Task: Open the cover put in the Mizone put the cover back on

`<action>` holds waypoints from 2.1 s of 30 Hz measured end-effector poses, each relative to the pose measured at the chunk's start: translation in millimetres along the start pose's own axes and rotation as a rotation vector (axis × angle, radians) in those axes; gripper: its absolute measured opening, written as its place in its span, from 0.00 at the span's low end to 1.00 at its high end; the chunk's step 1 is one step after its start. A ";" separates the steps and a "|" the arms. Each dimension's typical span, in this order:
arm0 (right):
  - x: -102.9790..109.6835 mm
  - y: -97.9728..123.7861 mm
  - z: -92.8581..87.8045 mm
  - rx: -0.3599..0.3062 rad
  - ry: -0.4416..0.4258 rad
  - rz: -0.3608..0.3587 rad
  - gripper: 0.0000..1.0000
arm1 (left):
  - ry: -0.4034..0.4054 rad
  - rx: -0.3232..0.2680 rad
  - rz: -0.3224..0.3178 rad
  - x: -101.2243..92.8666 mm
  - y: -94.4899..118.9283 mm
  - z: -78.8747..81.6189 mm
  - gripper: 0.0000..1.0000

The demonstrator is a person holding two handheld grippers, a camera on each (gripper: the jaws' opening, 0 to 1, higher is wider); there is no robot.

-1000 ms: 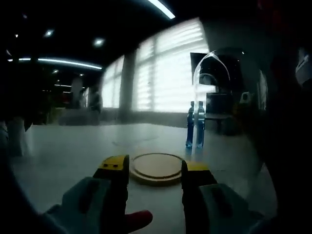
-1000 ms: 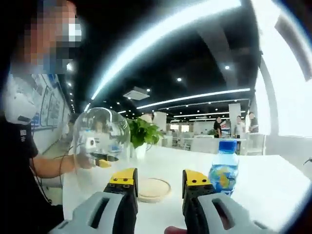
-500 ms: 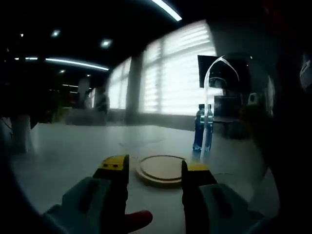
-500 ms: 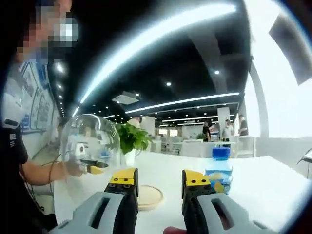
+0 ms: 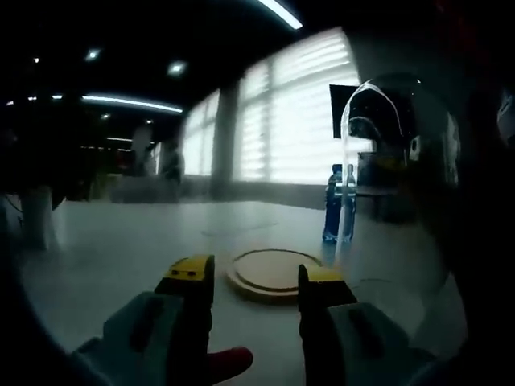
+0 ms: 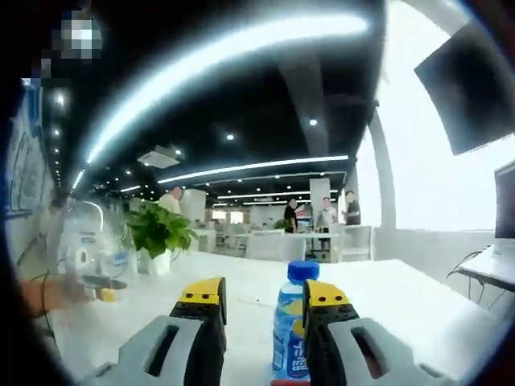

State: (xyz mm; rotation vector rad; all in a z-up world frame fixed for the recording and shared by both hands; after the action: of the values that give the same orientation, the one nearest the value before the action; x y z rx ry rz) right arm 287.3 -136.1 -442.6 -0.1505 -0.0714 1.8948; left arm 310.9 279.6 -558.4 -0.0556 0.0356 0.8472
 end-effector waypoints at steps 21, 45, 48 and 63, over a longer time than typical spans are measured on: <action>-21.5 -59.0 -15.5 0.052 -0.018 -0.098 0.34 | 0.021 -0.006 0.024 2.8 1.6 0.9 0.34; -33.0 -102.7 -25.8 0.115 -0.031 -0.127 0.25 | 0.011 0.018 0.029 3.8 0.6 -2.5 0.34; -33.3 -105.5 -27.1 0.121 -0.036 -0.122 0.25 | 0.014 0.015 0.031 4.4 0.7 -2.1 0.34; -33.4 -106.2 -27.1 0.117 -0.033 -0.144 0.24 | 0.023 0.029 0.037 6.4 -0.8 -6.2 0.34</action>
State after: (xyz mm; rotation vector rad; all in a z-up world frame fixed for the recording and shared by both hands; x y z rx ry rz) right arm 401.3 -134.0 -453.9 -0.0326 0.0064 1.7525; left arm 315.7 283.5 -565.0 -0.0369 0.0706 0.8827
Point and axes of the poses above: the point that each gripper's makers call its tool centre point, and the gripper's own axes: y roughly backward along the fingers, x roughly to its left, z roughly out of its top, the point moved 6 cm from there along y, roughly backward along the fingers, and after that the axes turned 1 degree about y, right-handed, at the moved point
